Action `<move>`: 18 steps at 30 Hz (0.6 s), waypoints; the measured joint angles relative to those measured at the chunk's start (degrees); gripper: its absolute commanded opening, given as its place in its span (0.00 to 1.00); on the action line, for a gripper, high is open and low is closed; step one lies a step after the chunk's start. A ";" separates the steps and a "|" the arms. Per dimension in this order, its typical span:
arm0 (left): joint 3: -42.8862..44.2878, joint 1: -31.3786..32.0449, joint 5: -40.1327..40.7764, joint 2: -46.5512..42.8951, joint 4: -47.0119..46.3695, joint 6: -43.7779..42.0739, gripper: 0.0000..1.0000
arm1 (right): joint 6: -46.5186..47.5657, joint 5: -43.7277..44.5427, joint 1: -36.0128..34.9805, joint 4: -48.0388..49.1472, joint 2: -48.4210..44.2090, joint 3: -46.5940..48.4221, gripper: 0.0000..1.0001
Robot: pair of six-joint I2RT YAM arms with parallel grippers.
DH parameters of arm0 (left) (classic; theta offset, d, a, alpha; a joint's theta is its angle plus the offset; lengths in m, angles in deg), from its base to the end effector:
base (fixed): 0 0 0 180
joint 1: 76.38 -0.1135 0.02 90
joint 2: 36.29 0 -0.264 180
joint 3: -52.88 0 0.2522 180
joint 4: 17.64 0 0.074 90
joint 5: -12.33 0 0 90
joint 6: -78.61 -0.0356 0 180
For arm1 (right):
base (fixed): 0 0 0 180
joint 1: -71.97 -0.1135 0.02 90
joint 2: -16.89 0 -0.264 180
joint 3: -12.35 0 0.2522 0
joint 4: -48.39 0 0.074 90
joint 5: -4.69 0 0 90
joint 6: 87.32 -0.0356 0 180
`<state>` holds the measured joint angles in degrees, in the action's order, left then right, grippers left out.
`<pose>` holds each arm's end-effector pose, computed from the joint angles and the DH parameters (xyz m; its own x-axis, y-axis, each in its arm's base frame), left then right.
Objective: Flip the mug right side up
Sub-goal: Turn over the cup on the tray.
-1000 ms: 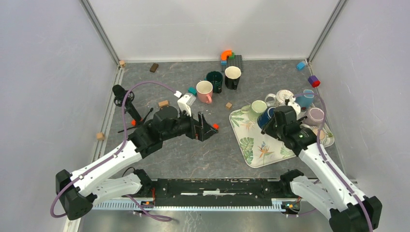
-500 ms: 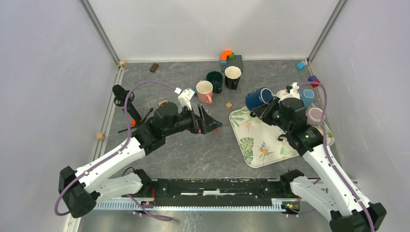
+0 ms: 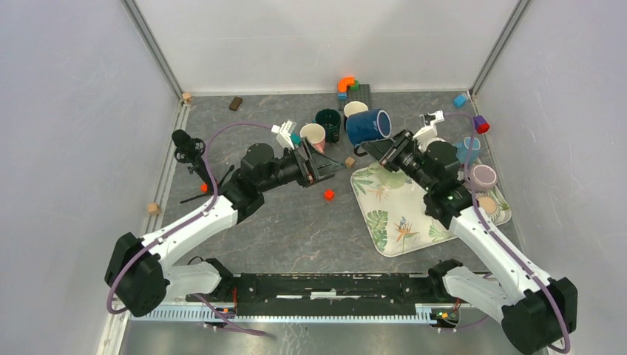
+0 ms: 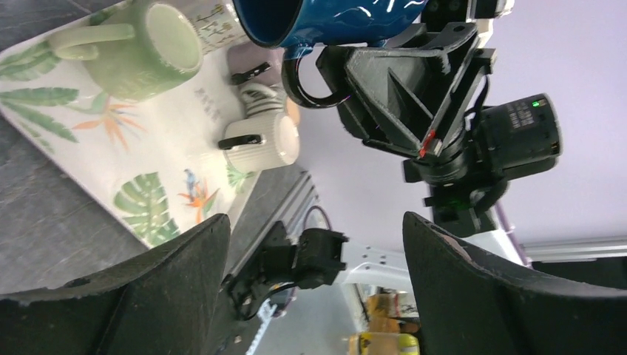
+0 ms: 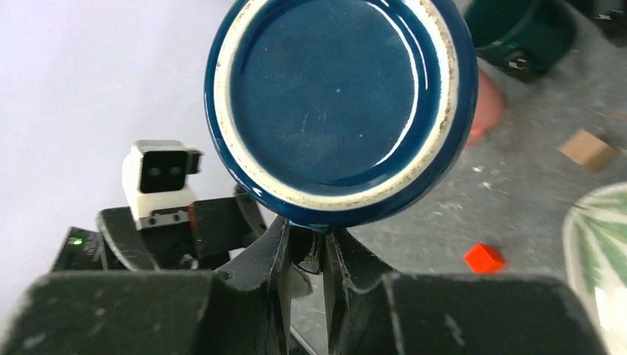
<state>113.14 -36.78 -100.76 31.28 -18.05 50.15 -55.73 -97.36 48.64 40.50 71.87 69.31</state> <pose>0.2033 -0.1863 0.3126 -0.8233 -0.3685 -0.4317 0.3410 0.2868 -0.8952 0.2071 0.0974 0.3272 -0.5419 0.6735 -0.5027 -0.2222 0.4621 0.8586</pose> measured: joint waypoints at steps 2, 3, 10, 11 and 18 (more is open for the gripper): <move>-0.02 -0.15 -0.35 0.79 -2.45 2.08 0.88 | -1.55 -1.60 -0.48 4.22 1.51 0.00 0.00; -0.02 -0.22 -0.55 1.09 -3.65 2.80 0.87 | -2.14 -2.23 -0.74 6.19 2.21 0.00 0.00; -0.02 -0.63 -1.01 2.99 -10.14 7.87 0.76 | -6.75 -5.51 -2.49 17.49 5.66 -0.57 0.00; -0.02 -0.63 -1.01 3.32 -10.73 8.46 0.75 | -7.45 -6.03 -2.60 18.93 6.08 -0.76 0.00; -0.02 -1.31 -0.94 5.07 -14.75 12.20 0.65 | -11.04 -8.61 -3.93 25.75 8.92 -2.08 0.00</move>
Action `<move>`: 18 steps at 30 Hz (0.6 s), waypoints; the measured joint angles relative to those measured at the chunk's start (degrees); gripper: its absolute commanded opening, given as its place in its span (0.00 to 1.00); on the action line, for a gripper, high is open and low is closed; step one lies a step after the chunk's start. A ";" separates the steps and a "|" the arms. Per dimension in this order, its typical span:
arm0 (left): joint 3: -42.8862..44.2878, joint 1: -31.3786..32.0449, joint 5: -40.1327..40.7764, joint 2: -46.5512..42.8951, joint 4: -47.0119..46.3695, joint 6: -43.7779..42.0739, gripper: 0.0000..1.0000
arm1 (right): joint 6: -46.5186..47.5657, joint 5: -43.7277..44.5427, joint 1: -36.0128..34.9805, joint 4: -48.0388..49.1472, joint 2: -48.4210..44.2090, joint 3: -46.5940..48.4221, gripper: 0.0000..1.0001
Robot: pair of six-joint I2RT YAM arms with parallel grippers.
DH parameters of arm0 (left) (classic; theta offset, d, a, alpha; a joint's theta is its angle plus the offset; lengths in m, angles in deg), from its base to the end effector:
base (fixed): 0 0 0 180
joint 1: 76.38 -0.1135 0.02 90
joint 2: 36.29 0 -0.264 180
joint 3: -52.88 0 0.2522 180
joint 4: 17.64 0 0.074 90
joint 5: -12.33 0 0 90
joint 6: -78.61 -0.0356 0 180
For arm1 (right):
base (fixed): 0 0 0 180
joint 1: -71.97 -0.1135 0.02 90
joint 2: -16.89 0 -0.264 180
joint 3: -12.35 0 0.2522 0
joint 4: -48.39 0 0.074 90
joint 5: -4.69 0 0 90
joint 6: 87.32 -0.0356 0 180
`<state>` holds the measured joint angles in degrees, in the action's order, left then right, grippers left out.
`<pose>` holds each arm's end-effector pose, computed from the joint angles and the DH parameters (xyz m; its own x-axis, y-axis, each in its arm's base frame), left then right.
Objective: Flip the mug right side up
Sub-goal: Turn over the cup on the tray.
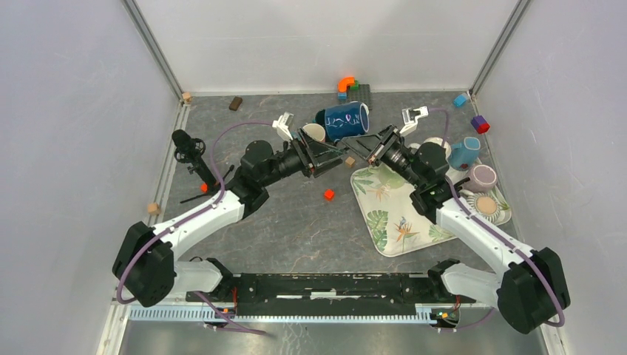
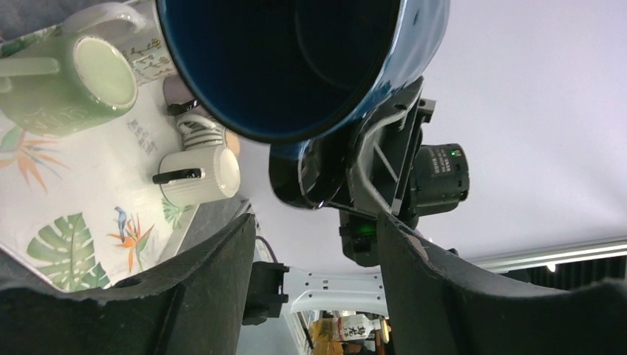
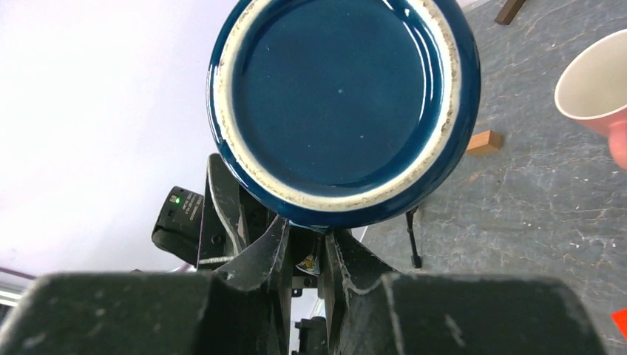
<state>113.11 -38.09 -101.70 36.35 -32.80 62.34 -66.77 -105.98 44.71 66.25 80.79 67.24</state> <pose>0.2217 -0.1935 0.3164 -0.8392 -0.4545 -0.2986 0.2841 0.1017 -0.9534 0.2245 0.1298 0.3276 -0.6436 0.6539 -0.3977 -0.3873 0.1699 0.9062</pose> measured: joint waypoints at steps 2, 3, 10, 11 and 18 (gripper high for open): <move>0.00 -0.35 0.07 0.33 -1.55 0.68 0.60 | -0.76 -0.39 -0.26 1.49 0.48 -0.42 0.00; 0.00 -0.52 0.15 0.48 -2.27 1.05 0.58 | -1.22 -0.57 -0.44 2.36 0.72 -0.63 0.00; 0.00 -1.27 1.22 0.98 -4.76 3.10 0.45 | -4.35 -1.64 -1.53 7.91 2.69 -1.51 0.00; 0.00 -1.33 1.27 0.98 -4.96 3.32 0.44 | -4.63 -1.62 -1.66 8.33 2.82 -1.60 0.00; 0.00 -1.81 1.20 0.98 -7.37 4.46 0.39 | -6.71 -1.20 -1.84 11.47 3.26 -1.66 0.00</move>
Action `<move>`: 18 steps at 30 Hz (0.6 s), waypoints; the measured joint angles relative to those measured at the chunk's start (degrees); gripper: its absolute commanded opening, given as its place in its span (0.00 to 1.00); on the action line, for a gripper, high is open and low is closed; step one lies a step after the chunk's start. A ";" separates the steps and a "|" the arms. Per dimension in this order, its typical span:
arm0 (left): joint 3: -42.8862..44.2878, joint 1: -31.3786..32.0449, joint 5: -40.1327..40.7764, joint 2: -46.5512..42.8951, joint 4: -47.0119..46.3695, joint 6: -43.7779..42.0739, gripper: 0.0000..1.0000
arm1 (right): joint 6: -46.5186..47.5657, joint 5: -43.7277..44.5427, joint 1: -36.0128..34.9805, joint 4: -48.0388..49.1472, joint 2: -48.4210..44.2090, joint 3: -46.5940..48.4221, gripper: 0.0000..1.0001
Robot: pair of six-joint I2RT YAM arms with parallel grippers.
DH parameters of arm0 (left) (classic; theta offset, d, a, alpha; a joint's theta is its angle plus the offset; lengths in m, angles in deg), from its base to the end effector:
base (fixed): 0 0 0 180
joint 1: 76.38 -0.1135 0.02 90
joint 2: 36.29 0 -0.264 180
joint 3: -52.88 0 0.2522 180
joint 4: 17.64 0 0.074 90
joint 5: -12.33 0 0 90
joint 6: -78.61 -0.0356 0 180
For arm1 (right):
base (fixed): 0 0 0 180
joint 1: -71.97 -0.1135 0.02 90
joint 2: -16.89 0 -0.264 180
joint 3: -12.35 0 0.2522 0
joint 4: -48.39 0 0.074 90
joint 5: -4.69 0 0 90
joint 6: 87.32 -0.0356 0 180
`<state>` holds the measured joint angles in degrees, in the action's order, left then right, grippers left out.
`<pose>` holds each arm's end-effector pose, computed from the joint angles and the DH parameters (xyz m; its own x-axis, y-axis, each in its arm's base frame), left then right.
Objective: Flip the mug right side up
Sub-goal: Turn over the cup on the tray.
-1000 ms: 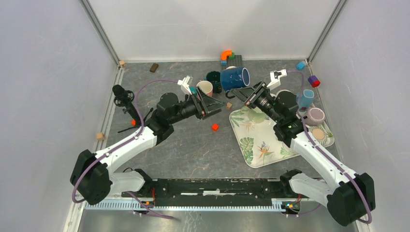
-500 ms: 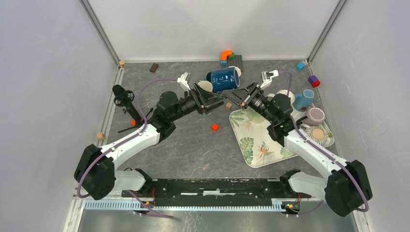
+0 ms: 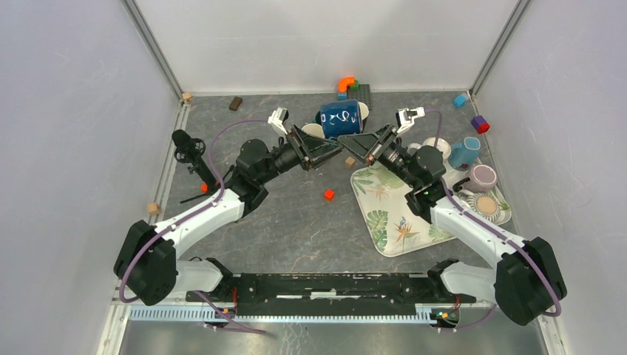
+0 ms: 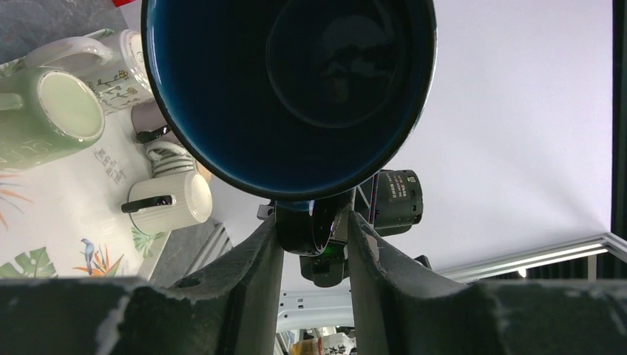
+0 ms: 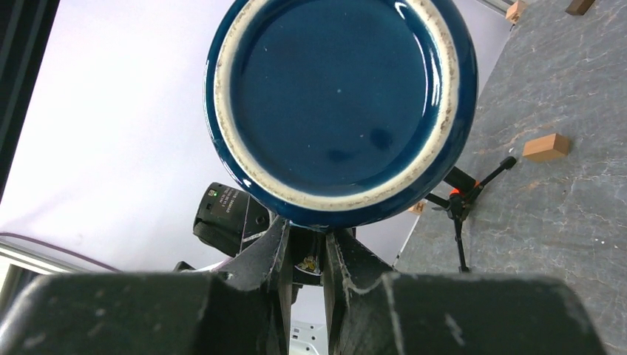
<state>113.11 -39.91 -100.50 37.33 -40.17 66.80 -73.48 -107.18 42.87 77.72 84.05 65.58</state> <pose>0.2301 -0.1873 0.3253 -0.8116 -0.5219 -0.2624 0.3002 0.0127 -0.9538 0.2255 0.1407 0.3245 -0.6874 0.6487 -0.3267 -0.4083 0.0268 0.9124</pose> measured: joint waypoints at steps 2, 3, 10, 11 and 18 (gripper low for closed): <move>-0.13 -0.13 -0.02 -0.07 -0.28 0.00 0.41 | -0.55 0.09 -0.04 0.37 0.20 0.00 0.00; -0.33 -0.15 0.13 -0.17 -0.26 0.00 0.42 | -0.68 -0.02 -0.07 0.63 0.26 0.00 0.00; -1.31 -0.81 0.66 -1.60 0.46 0.00 0.43 | -0.72 0.00 -0.74 0.98 0.57 -0.09 0.00; -1.42 -0.83 0.83 -1.79 0.46 0.00 0.43 | -0.72 0.02 -0.81 1.03 0.57 -0.09 0.00; -2.10 -1.22 2.64 -2.40 0.59 0.00 0.43 | -0.76 0.07 -1.18 1.09 0.57 -0.09 0.00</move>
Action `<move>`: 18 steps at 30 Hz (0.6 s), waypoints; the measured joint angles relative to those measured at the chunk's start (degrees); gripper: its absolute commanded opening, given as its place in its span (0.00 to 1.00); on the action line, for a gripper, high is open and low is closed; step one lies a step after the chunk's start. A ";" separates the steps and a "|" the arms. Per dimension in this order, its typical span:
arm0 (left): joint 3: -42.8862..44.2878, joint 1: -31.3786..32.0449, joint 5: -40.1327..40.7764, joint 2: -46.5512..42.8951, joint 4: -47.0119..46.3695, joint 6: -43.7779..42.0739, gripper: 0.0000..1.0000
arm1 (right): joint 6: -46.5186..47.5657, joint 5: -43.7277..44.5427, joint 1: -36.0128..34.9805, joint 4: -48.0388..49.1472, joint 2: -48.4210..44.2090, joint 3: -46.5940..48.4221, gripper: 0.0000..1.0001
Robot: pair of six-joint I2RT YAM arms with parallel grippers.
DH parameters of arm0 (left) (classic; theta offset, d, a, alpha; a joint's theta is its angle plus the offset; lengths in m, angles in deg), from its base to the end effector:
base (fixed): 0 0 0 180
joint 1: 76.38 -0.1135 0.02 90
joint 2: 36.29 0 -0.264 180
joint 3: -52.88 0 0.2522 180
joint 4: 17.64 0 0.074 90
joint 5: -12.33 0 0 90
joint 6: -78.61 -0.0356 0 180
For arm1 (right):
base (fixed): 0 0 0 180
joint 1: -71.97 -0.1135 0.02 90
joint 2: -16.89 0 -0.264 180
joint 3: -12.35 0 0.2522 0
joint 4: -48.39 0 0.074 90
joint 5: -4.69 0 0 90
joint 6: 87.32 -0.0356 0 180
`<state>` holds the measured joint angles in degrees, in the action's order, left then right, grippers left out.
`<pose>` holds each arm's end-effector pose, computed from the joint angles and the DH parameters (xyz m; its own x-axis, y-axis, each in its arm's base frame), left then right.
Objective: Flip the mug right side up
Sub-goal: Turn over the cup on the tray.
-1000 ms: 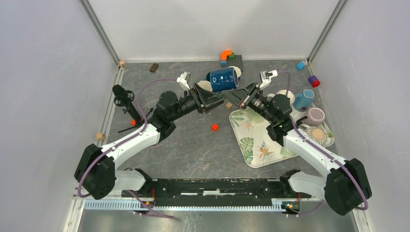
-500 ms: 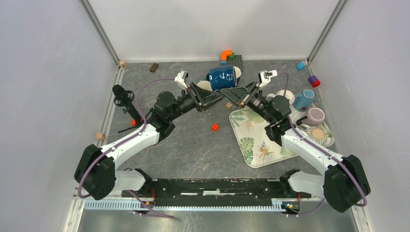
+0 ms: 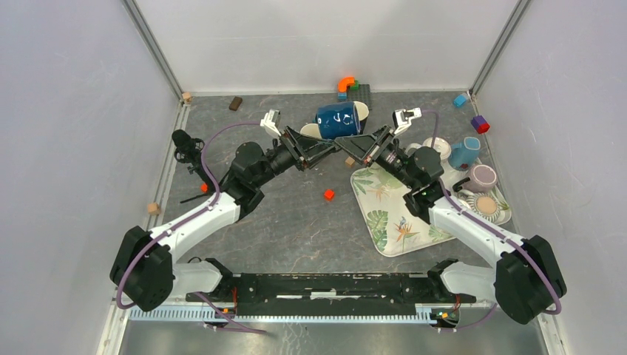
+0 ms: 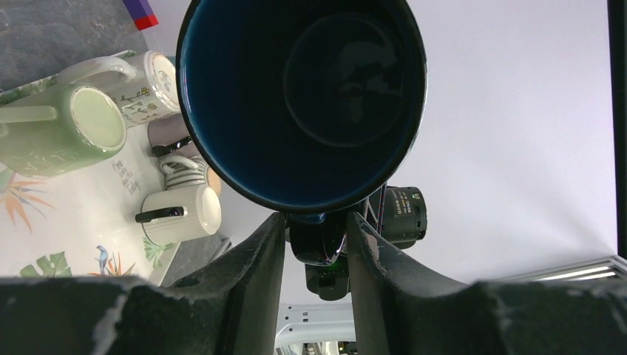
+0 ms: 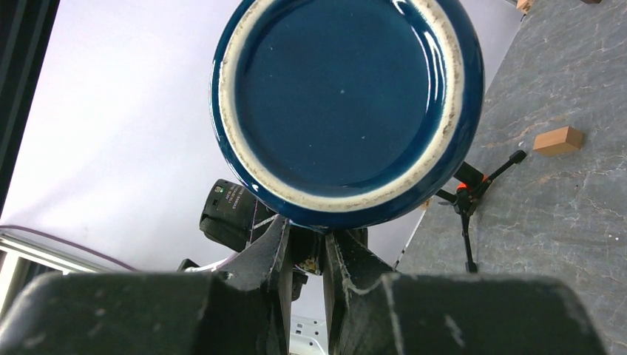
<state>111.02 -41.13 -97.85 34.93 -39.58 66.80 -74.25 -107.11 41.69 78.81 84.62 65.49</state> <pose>0.2271 -0.1756 0.3229 -0.7770 -0.5759 -0.2542 0.2910 0.0296 -0.9563 0.2239 0.1461 0.3235 -0.7033 0.6367 -0.3162 -0.4051 0.0066 0.9142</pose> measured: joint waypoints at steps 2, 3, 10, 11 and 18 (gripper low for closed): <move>-0.11 0.00 0.31 -0.15 0.00 0.00 0.43 | -0.04 0.07 -0.15 0.07 0.07 0.00 0.00; -0.11 -0.02 0.39 -0.15 0.00 0.00 0.43 | -0.07 0.17 -0.24 0.20 0.11 0.00 0.00; -0.13 -0.15 1.29 -0.15 0.04 0.00 0.38 | -0.22 0.85 -1.66 1.60 0.39 0.00 0.00; -0.15 -0.13 1.31 -0.15 0.11 0.00 0.36 | -0.20 0.90 -1.77 1.70 0.39 0.00 0.00; -0.35 -0.15 2.05 -0.90 0.26 0.04 0.16 | 0.42 1.49 -2.16 1.99 0.72 -0.07 0.00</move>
<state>110.67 -41.28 -95.80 34.03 -39.32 66.85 -73.83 -105.63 39.53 80.80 85.34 65.42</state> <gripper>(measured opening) 0.283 0.216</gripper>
